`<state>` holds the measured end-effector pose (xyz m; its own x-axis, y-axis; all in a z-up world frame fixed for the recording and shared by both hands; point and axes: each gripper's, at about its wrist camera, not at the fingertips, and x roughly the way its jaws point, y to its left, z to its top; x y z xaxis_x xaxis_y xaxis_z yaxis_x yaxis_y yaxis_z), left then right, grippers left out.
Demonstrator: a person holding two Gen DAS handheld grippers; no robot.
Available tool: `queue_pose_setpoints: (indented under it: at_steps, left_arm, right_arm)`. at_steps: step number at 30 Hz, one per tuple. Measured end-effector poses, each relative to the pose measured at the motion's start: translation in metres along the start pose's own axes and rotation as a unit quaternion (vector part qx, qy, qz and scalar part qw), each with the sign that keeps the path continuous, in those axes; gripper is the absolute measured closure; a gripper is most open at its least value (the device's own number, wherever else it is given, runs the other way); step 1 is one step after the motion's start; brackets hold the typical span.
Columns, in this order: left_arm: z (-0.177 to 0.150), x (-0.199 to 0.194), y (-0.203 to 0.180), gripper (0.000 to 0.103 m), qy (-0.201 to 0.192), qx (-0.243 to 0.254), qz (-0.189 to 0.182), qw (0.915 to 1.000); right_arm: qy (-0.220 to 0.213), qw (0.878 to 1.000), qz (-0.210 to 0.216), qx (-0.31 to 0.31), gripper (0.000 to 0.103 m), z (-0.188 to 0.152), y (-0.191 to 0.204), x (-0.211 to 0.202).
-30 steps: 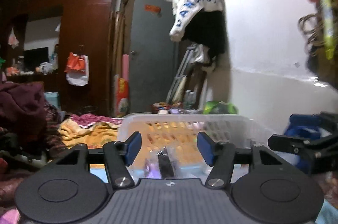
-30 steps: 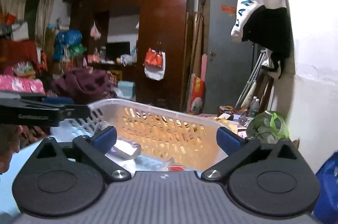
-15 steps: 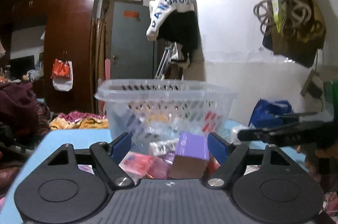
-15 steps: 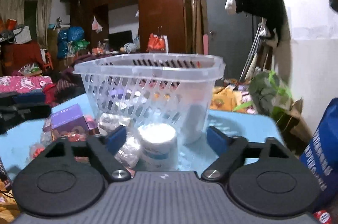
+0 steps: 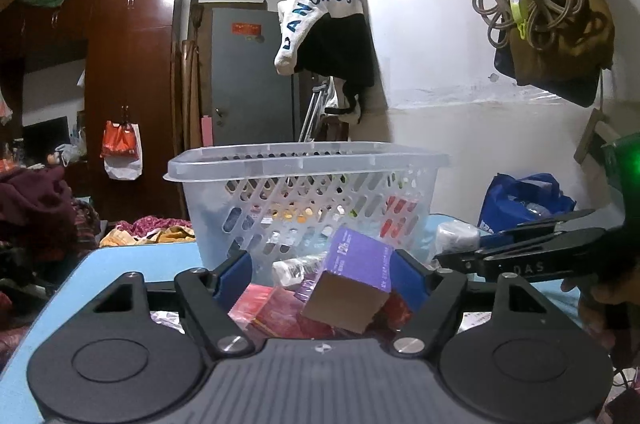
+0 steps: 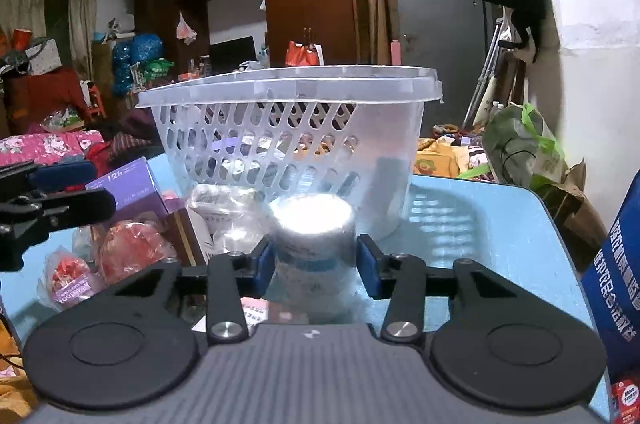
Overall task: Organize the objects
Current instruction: 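Grasp a purple-and-brown box with the left tool while the right tool grasps the white jar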
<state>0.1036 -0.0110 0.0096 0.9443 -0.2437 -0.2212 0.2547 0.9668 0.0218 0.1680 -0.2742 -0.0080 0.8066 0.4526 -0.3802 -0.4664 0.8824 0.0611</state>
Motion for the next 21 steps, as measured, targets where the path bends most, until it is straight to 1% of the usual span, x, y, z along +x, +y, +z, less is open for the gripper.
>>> queue_pose_setpoints:
  at_steps: [3, 6, 10, 14, 17, 18, 19, 20, 21]
  left_arm:
    - [0.000, 0.000, 0.000, 0.024, -0.006, -0.006, -0.001, 1.0000]
    - [-0.001, 0.001, -0.003, 0.024, -0.005, -0.001, -0.008, 1.0000]
    - [-0.001, 0.008, -0.004, 0.024, -0.002, -0.004, 0.001, 1.0000]
    - [-0.004, 0.015, 0.005, 0.028, 0.018, -0.023, -0.002, 0.9996]
    - [-0.006, 0.020, 0.002, 0.028, 0.034, -0.005, -0.001, 0.9994]
    - [-0.007, 0.021, 0.000, 0.030, 0.032, 0.001, 0.002, 0.9995]
    - [-0.007, 0.020, -0.002, 0.040, 0.026, 0.004, 0.006, 0.9996]
    - [-0.007, 0.020, -0.002, 0.048, 0.022, 0.002, 0.004, 0.9997]
    - [-0.007, 0.018, -0.001, 0.053, 0.017, -0.003, 0.000, 0.9998]
  right_arm:
    - [-0.001, 1.000, 0.007, 0.014, 0.056, 0.000, -0.005, 0.000]
    - [-0.002, 1.000, 0.010, 0.021, 0.056, 0.001, -0.007, 0.000]
    - [-0.003, 1.000, 0.010, 0.019, 0.056, 0.000, -0.007, 0.000]
    - [-0.003, 1.000, 0.011, 0.020, 0.056, -0.001, -0.008, 0.000]
    - [-0.003, 1.000, 0.012, 0.021, 0.056, 0.000, -0.008, 0.000]
    - [-0.003, 1.000, 0.014, 0.022, 0.056, 0.000, -0.008, 0.001]
    - [-0.004, 1.000, 0.015, 0.024, 0.056, 0.000, -0.009, 0.001]
    - [-0.005, 0.999, 0.017, 0.026, 0.056, 0.000, -0.010, 0.000]
    - [-0.005, 0.999, 0.020, 0.028, 0.056, -0.001, -0.010, 0.000]
